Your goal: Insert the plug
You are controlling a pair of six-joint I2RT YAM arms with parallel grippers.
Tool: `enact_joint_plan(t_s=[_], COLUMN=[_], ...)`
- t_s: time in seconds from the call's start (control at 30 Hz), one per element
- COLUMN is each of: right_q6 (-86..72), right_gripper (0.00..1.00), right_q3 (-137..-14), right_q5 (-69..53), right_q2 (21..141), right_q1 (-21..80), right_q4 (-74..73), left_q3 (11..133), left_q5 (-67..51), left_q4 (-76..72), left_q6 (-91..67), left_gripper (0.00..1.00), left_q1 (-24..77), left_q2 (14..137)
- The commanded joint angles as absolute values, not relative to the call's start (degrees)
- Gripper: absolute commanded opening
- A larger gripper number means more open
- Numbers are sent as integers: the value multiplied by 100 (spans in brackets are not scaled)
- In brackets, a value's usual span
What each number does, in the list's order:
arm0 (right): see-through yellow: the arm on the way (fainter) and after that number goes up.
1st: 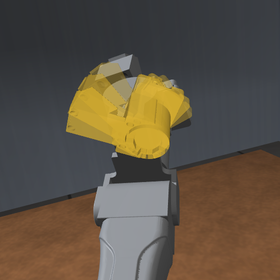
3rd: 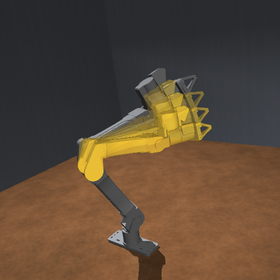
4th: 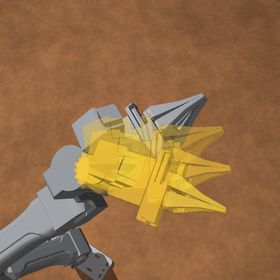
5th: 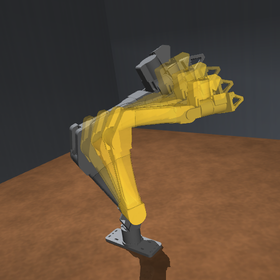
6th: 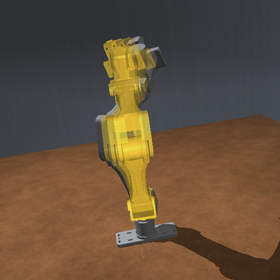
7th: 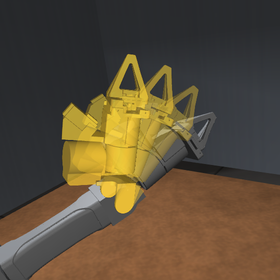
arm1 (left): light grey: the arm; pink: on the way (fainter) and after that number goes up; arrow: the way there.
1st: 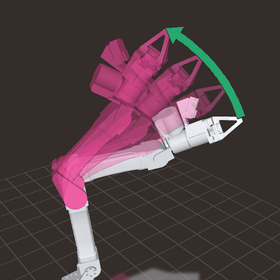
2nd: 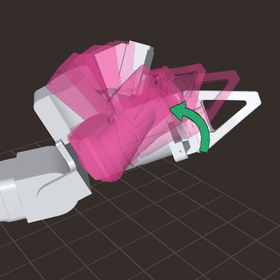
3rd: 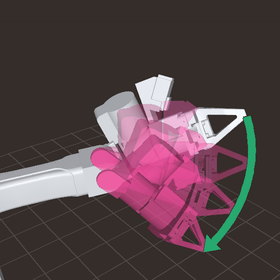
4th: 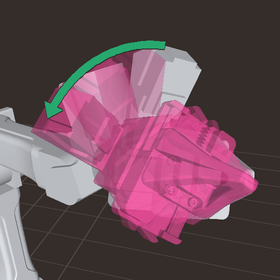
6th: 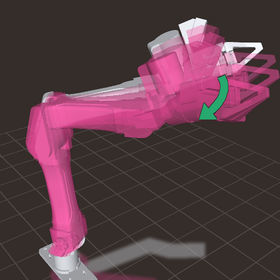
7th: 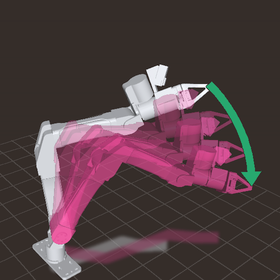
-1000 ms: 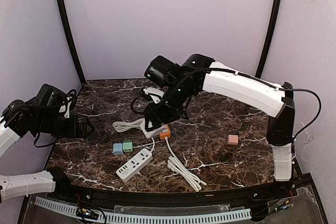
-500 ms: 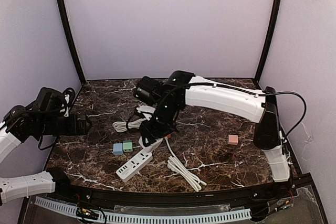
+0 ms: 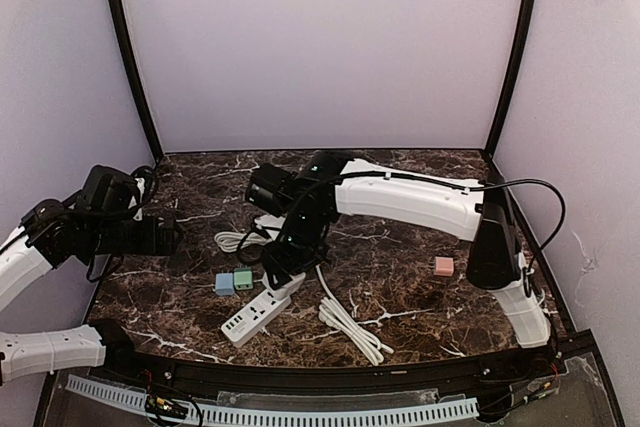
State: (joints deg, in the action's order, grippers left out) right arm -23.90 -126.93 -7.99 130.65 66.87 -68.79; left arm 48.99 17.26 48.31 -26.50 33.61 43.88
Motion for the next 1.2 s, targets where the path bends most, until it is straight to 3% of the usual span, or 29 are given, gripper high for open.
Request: enact_joint_plan(t_s=[0.0, 1.17], right_q6=[-2463, -2781], right_gripper=[0, 0], right_q3=[-12941, -13088], right_q5=[-651, -565], right_q2=[13182, 13494], right_q1=[6759, 6876], right_q4=[-6798, -6730], left_q3=[4801, 4702], left_q5=[1876, 1970], left_q4=[4816, 4808], left_q6=[-2595, -2663], left_gripper=[99, 99], left_q1=[3364, 3366], left_q2=[4392, 4052])
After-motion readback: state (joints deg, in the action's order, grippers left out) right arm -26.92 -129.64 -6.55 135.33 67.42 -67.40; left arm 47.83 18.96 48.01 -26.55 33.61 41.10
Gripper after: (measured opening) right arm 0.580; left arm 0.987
